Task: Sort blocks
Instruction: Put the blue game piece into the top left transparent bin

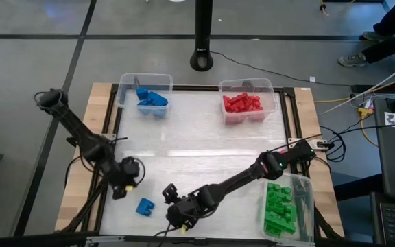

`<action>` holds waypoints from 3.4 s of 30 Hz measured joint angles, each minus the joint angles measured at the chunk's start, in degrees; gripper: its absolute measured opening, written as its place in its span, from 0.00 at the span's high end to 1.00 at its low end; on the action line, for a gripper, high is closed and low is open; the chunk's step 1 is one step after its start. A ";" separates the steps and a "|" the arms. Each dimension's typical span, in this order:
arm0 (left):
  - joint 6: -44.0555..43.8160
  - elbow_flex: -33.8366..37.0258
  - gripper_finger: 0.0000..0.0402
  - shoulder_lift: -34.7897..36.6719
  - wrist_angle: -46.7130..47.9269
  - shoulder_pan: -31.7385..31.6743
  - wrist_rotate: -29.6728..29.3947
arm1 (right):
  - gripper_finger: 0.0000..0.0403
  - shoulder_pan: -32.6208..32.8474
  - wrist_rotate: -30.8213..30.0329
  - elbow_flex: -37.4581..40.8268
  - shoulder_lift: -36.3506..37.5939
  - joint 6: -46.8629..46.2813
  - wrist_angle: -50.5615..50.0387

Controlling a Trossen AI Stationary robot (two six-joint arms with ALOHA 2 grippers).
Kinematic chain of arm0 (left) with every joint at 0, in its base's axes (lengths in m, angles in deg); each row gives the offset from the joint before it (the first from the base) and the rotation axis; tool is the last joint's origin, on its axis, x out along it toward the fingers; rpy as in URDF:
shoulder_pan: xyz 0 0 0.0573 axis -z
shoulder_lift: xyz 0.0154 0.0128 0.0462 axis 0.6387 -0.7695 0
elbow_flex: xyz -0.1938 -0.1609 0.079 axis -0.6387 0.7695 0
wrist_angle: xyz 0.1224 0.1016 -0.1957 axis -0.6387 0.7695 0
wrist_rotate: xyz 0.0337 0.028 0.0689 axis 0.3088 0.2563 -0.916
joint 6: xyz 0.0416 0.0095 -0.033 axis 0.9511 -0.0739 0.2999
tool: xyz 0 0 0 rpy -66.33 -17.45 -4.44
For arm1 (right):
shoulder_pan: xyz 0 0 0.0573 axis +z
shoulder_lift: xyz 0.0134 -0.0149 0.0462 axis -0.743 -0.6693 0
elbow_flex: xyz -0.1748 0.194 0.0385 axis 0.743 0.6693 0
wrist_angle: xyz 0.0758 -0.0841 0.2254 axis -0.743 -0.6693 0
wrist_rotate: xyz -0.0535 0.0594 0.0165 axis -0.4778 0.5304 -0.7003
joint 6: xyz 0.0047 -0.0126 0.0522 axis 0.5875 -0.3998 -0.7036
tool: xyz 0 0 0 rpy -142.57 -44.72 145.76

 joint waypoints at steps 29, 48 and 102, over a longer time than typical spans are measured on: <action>-14.70 -2.23 0.99 -32.87 -31.75 16.53 -7.37 | 0.36 -2.30 -11.73 0.09 -10.68 -20.66 26.79; -7.04 -2.19 0.99 -32.90 -34.44 13.03 -9.81 | 0.36 -2.49 -11.66 0.02 -1.46 -11.52 2.75; -4.43 -2.19 0.99 -32.27 -33.76 13.02 -13.92 | 0.05 -5.60 0.59 -0.09 -11.95 -20.89 26.68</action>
